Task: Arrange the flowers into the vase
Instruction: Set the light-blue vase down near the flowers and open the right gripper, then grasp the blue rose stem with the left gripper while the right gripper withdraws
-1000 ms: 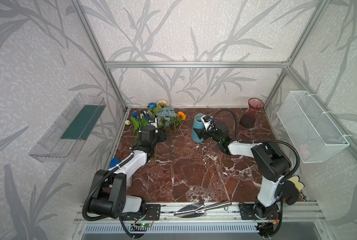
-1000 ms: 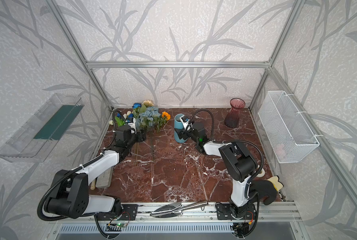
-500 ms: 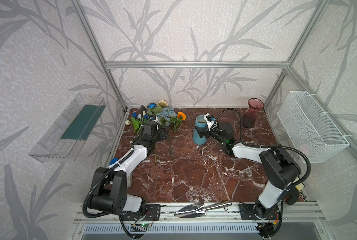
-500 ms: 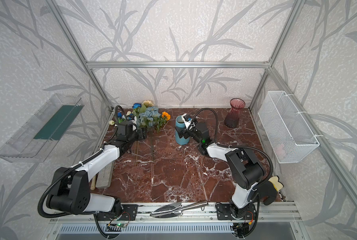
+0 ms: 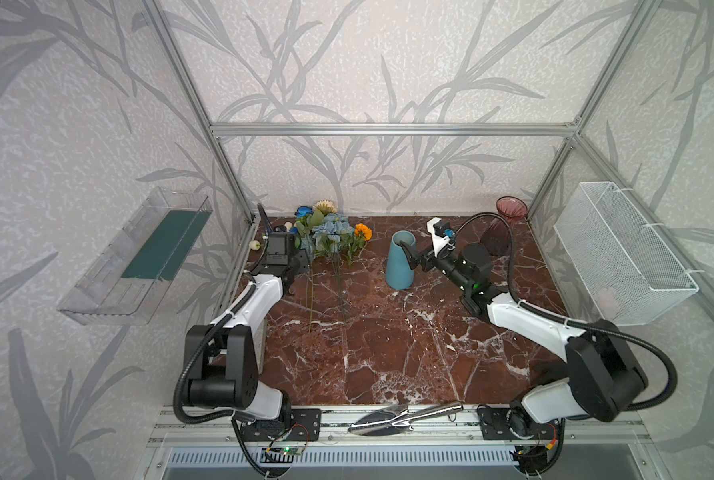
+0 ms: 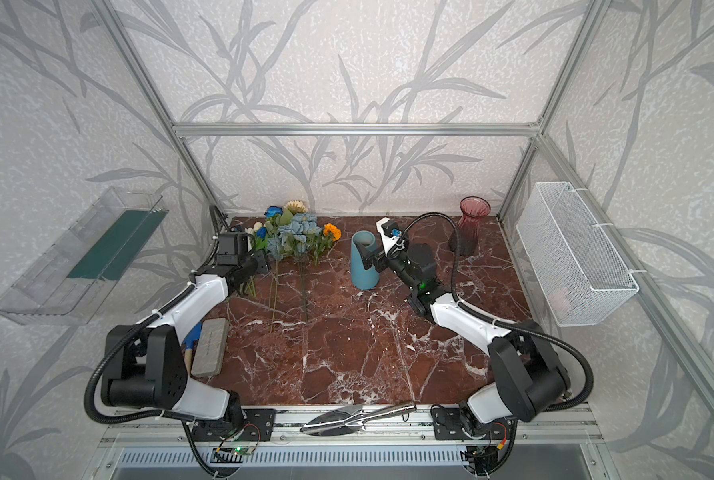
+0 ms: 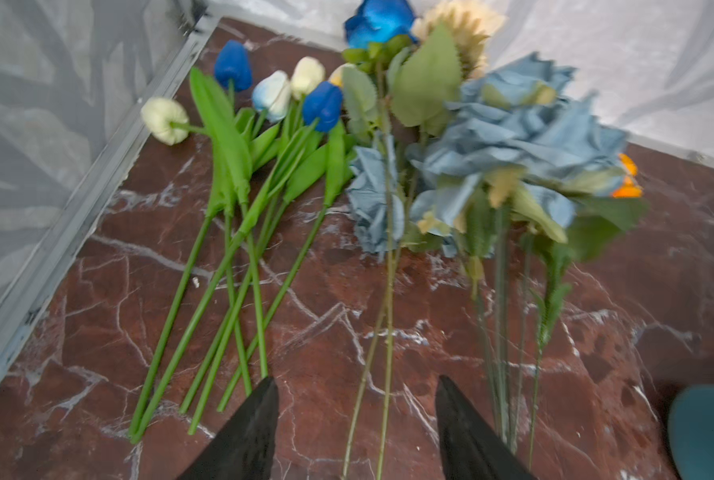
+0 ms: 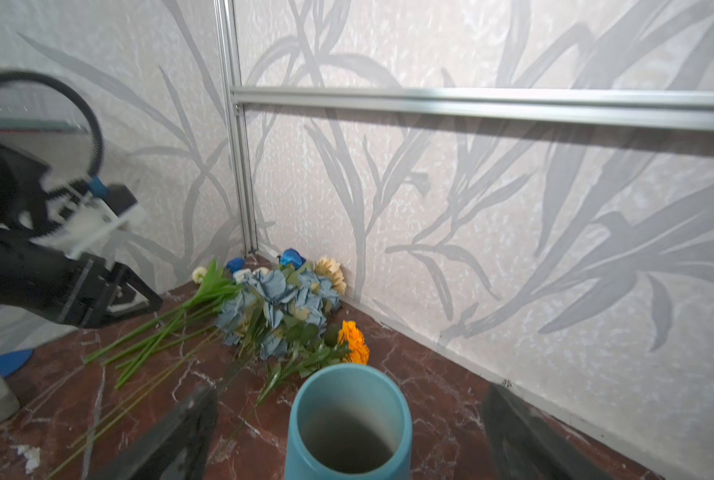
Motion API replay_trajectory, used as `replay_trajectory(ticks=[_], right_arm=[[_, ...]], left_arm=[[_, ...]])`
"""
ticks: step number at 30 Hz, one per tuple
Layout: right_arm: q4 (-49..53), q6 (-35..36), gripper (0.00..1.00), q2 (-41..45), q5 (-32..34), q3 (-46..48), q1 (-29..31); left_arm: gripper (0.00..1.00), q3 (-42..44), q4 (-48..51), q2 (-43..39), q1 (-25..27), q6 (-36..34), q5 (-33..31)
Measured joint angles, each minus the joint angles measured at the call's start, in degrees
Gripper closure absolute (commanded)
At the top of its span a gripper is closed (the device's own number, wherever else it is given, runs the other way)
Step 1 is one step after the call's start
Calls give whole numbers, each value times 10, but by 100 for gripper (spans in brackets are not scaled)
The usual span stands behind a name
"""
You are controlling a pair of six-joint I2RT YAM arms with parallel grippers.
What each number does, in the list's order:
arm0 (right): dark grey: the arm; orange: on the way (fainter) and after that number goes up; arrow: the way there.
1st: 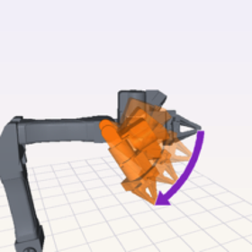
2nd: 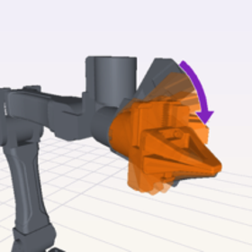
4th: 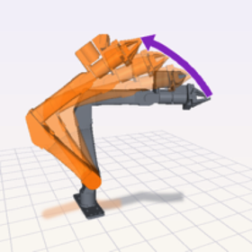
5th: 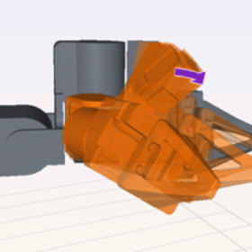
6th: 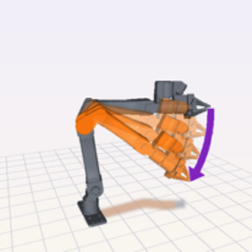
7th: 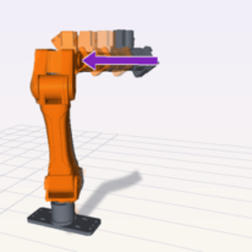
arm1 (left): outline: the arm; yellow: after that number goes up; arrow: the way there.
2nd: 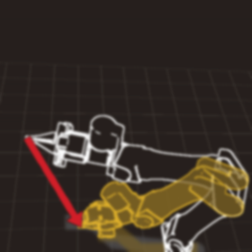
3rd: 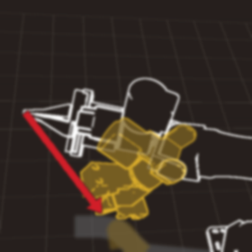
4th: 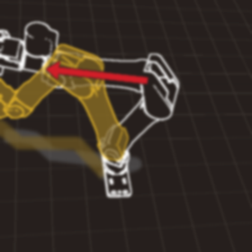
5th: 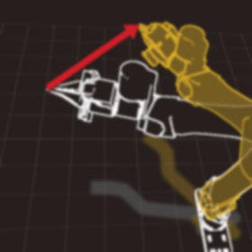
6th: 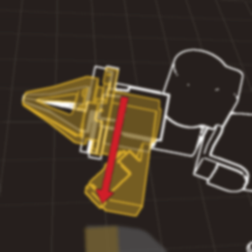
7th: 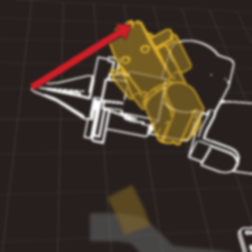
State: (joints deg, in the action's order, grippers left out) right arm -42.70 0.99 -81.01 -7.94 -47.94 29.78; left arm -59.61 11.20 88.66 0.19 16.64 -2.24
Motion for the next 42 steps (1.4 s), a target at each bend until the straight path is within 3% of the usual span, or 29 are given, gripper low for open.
replay_trajectory(ticks=[4, 7, 11, 13, 15, 25, 38, 42], right_arm=[[-5, -14, 3, 68, 1, 51, 8], [-14, -11, 3, 97, 0, 104, 26], [-32, -9, 4, 103, -3, 163, 45], [-43, -7, 4, 99, -5, 185, 50], [-56, -3, 4, 90, -5, 199, 56], [-130, -3, 4, 5, -12, 205, 64], [-162, -3, 4, 0, -17, 205, 65], [-167, -3, 4, 0, -18, 205, 65]], left_arm=[[58, -49, 54, 69, -3, -16, 10], [63, -86, 94, 110, -3, -23, 26], [67, -114, 125, 140, 1, -29, 45], [75, -116, 136, 144, 2, -30, 50], [75, -123, 149, 148, 6, -31, 52], [74, -157, 175, 193, 31, -36, 52], [100, -181, 192, 226, 33, -38, 49], [100, -177, 191, 210, 33, -33, 49]])
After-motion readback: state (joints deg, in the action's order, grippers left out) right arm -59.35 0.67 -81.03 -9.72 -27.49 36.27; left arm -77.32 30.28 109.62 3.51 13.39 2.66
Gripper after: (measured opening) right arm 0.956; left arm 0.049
